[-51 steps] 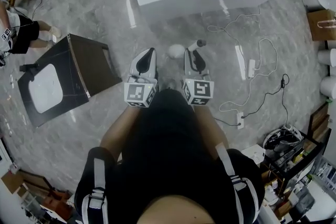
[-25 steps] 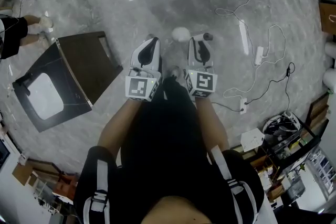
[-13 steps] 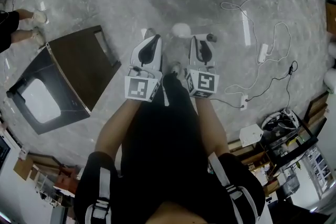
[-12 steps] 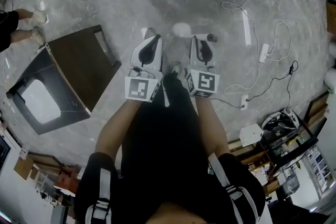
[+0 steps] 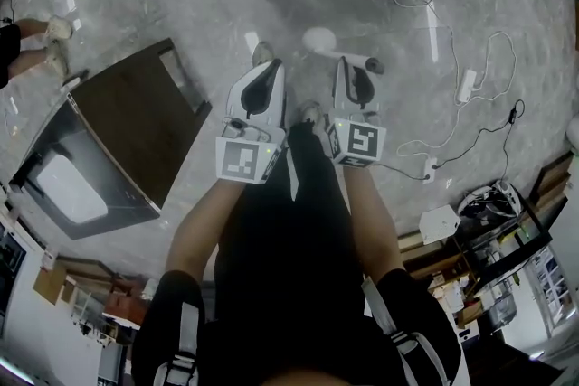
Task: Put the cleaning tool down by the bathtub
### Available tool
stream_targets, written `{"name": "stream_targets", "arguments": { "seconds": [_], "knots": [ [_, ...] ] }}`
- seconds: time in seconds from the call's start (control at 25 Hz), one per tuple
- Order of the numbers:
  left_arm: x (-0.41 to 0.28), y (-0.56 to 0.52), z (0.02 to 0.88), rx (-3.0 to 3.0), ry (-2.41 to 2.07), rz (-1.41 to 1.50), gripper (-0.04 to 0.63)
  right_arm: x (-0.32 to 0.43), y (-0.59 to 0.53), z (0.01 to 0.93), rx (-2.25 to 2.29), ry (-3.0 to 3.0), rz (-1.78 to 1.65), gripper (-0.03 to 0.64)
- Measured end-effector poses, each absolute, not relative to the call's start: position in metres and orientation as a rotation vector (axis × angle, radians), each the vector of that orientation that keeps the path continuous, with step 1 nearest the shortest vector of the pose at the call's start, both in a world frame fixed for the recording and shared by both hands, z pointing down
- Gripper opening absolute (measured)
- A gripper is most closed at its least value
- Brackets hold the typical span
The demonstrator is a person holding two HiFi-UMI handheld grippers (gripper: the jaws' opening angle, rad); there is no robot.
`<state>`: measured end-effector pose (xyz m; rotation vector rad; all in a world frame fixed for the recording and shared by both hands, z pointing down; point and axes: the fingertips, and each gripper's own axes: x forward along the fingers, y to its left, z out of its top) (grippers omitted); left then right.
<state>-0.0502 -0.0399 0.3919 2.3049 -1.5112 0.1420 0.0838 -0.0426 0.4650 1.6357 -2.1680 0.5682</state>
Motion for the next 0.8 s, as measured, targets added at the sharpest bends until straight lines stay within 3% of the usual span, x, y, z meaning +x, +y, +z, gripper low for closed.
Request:
{"name": "stream_targets", "arguments": {
  "seconds": [0.8],
  "knots": [
    [-0.067, -0.060, 0.495, 2.271, -1.468, 0.232, 0.008, 0.066, -0.078, 0.591, 1.620, -2.099, 0.594, 0.084]
  ]
}}
